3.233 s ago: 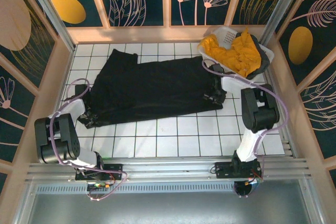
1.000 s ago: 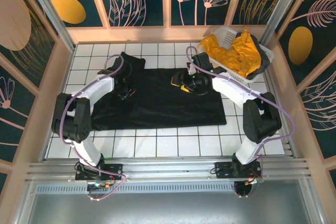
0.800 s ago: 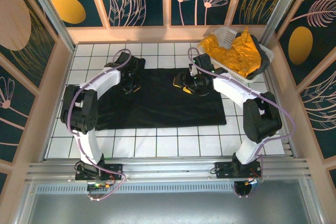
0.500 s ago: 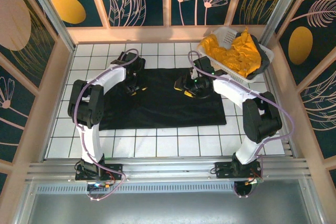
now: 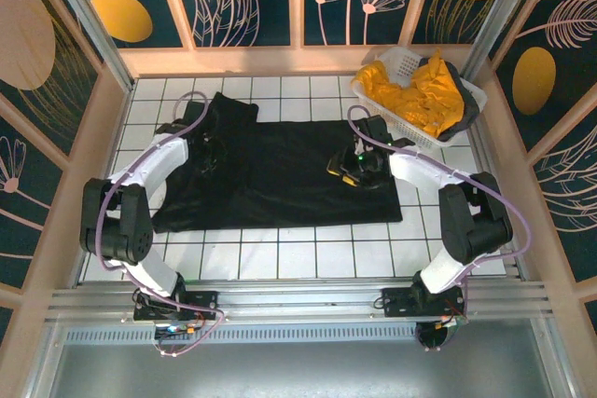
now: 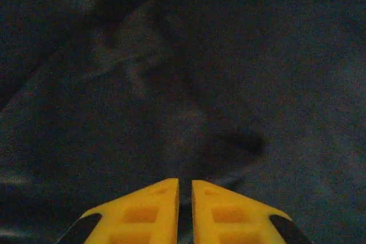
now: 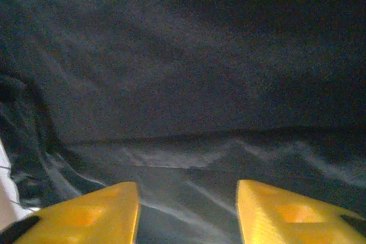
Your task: Fold and stack the t-shirts
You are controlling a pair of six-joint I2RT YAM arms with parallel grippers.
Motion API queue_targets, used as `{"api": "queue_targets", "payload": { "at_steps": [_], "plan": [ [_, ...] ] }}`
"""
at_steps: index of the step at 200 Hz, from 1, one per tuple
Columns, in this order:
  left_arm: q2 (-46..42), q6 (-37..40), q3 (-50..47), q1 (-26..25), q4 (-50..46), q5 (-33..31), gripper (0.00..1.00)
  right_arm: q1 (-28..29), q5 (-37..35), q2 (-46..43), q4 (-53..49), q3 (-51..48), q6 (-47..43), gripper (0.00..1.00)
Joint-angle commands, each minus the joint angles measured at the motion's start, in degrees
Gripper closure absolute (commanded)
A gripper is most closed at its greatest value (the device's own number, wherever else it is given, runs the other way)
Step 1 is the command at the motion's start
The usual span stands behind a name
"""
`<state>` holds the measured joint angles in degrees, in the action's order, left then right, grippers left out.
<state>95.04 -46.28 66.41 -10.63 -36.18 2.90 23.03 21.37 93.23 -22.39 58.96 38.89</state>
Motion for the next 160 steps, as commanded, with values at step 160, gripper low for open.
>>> {"api": "queue_targets", "payload": {
  "at_steps": [160],
  "plan": [
    [-6.9, -2.1, -25.4, 21.8, 5.1, -4.2, 0.95, -0.1, -8.1, -7.5, -12.6, -18.6, -1.2, 0.65]
  ]
}}
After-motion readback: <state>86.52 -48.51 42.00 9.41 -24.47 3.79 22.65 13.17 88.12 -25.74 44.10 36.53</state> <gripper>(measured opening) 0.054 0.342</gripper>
